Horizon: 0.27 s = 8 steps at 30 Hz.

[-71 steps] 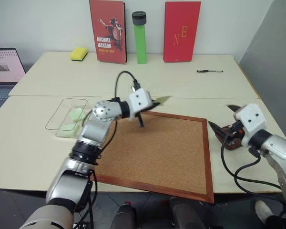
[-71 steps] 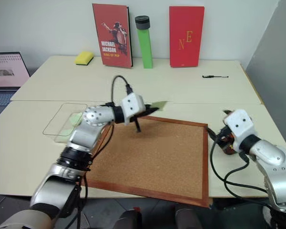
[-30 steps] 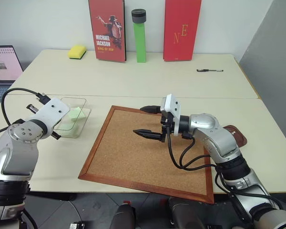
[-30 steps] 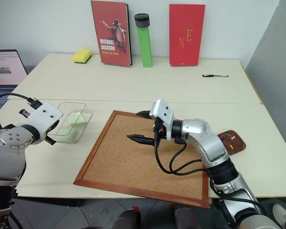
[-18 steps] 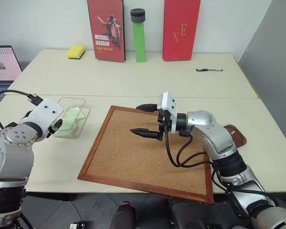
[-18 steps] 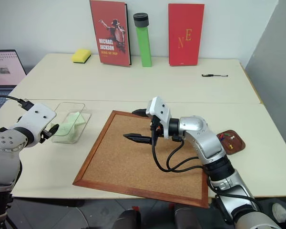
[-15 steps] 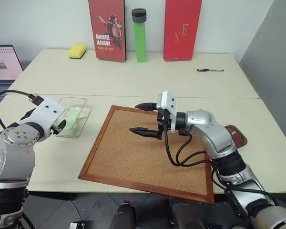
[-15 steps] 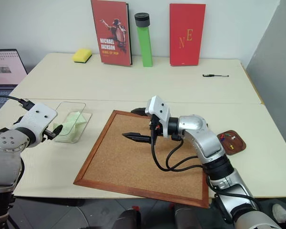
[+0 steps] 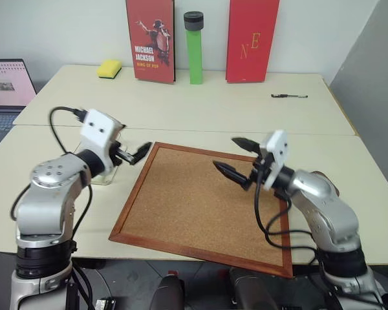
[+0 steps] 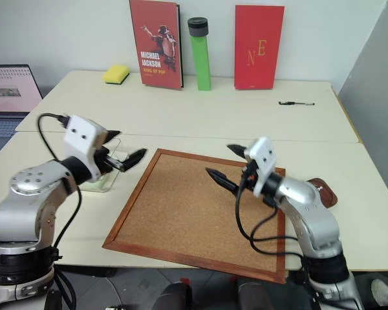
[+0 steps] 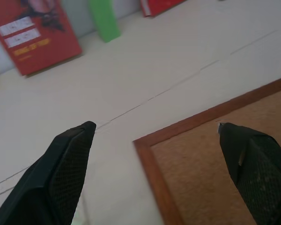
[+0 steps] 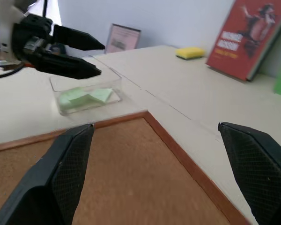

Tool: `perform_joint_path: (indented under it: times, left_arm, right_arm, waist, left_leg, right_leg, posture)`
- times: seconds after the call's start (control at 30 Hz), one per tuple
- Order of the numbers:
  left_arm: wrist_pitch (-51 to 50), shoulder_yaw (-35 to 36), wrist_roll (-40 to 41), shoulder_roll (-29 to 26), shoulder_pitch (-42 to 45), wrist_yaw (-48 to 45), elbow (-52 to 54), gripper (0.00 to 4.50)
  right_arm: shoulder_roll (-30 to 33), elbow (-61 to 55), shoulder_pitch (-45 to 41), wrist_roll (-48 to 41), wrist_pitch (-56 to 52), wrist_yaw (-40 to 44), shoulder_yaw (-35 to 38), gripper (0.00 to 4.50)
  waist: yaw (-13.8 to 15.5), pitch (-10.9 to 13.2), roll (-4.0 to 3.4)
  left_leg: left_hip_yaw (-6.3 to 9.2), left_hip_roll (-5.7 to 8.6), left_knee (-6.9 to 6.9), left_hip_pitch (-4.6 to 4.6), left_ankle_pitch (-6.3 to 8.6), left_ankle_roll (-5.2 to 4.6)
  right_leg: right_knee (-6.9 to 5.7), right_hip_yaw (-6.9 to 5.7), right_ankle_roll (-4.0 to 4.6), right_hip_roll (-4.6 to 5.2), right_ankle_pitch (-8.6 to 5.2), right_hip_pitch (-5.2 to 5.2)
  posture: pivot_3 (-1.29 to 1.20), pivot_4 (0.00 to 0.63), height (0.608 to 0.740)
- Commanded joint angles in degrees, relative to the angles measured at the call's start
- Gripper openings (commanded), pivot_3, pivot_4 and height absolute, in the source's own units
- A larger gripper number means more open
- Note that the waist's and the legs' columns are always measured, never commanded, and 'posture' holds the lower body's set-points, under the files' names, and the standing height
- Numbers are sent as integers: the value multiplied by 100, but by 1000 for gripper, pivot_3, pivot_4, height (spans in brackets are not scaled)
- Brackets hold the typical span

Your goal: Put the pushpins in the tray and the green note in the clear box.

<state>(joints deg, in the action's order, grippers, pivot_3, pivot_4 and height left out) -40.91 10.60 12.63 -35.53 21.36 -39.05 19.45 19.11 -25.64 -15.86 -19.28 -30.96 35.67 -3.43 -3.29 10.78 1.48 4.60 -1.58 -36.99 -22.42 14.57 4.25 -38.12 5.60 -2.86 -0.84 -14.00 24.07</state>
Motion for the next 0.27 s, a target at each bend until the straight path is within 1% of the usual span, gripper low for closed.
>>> perform_joint_path:
  times: [0.03,0.13,0.27]
  left_arm:
    - [555,-361,74,34,11,-246,-245,4464]
    - [721,-621,190,225,187,-379,-618,4464]
    - [974,-819,176,353,232,-416,-843,4464]
  right_arm:
    - [40,-805,493,-97,-164,-394,206,4500]
    - [157,-1032,997,18,-135,-572,317,4500]
    - [334,-1114,1312,40,-43,-651,525,4500]
  waist:
    - [-15,0,0]
    - [-10,0,0]
    - [-5,0,0]
  left_leg:
    - [0,-1,-1,3,0,0]
    - [-2,-4,-2,10,-1,-1]
    - [-6,-4,-5,9,-1,-1]
  right_leg:
    - [-1,0,0,-1,0,-2]
    - [-3,1,3,-5,3,-3]
    - [0,5,1,-7,4,-4]
  posture:
    - [0,150,740]
    - [0,150,740]
    - [0,150,740]
